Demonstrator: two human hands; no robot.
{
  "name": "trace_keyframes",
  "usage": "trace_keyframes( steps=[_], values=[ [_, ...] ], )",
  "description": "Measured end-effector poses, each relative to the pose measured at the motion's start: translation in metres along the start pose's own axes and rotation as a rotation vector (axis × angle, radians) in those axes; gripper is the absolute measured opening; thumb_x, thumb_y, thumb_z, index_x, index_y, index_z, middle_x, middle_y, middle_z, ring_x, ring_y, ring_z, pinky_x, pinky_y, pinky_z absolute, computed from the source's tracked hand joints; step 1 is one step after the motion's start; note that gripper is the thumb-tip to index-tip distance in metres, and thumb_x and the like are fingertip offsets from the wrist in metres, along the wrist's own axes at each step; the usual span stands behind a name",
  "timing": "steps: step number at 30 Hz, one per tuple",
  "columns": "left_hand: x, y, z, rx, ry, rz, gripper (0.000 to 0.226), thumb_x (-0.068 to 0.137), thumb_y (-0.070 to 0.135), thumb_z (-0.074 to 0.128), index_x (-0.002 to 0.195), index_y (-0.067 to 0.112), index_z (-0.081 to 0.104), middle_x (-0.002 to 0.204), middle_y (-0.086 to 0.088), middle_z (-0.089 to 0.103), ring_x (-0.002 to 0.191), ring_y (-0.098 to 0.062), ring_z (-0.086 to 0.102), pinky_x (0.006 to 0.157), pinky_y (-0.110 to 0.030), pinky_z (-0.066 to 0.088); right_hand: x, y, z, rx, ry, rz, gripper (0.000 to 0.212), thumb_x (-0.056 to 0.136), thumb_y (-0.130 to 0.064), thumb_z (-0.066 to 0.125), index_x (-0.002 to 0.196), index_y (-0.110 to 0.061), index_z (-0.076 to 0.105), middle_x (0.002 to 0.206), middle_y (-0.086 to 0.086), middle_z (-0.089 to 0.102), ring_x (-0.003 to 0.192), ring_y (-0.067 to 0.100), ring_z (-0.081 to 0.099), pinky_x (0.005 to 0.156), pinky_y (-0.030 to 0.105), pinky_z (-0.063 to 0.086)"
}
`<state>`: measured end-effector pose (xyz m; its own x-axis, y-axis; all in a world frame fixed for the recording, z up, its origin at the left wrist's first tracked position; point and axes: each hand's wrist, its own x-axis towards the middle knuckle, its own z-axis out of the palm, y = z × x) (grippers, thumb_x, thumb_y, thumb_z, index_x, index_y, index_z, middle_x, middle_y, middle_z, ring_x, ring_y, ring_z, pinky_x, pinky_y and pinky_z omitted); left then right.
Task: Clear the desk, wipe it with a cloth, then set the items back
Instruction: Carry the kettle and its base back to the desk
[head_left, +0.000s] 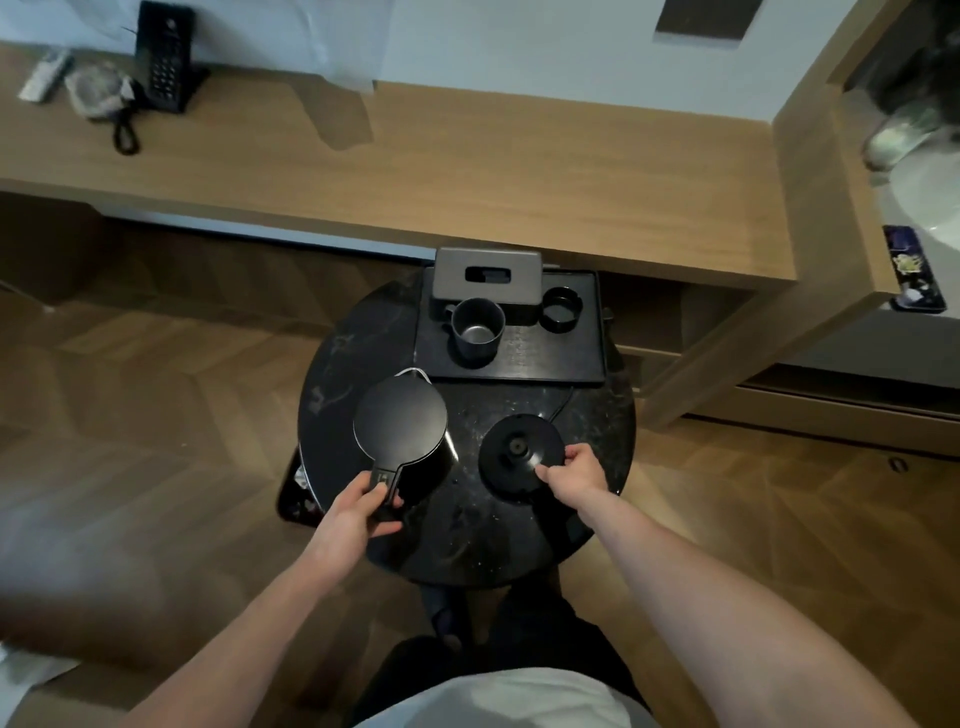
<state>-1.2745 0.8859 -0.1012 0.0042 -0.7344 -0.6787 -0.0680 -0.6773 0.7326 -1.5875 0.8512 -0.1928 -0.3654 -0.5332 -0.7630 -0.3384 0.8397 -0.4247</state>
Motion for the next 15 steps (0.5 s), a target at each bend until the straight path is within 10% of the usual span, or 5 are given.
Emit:
trace_keyframes(
  steps=[5,9,15],
  values=[
    [0.006,0.009,0.009,0.042,0.117,-0.04,0.023,0.102,0.005,0.043,0.099,0.015,0.063,0.091,-0.006,0.064,0.102,-0.026,0.06,0.09,-0.046,0.049,0.0,-0.015,-0.014,-0.345,-0.202,-0.119,0.034,0.084,-0.057,0.074,0.085,-0.026,0.061,0.094,0.004,0.076,0.093,0.024,0.074,0.083,0.04,0.063],
    [-0.011,0.015,0.013,0.16,0.192,-0.023,0.028,0.082,0.036,0.054,0.103,0.027,0.071,0.107,0.0,0.075,0.108,-0.025,0.067,0.099,-0.047,0.052,0.003,-0.025,-0.031,-0.588,-0.264,-0.183,0.064,0.076,-0.086,0.056,0.081,-0.024,0.068,0.087,0.003,0.073,0.083,0.026,0.072,0.08,0.037,0.06],
    [-0.014,0.059,-0.008,0.468,0.486,-0.063,0.025,0.099,0.022,0.044,0.097,0.017,0.068,0.104,-0.005,0.07,0.088,-0.023,0.059,0.081,-0.036,0.039,0.043,-0.058,-0.084,-0.577,-0.13,-0.206,0.094,0.059,-0.102,0.047,0.079,-0.014,0.074,0.08,0.002,0.078,0.082,0.026,0.074,0.082,0.039,0.061]
  ],
)
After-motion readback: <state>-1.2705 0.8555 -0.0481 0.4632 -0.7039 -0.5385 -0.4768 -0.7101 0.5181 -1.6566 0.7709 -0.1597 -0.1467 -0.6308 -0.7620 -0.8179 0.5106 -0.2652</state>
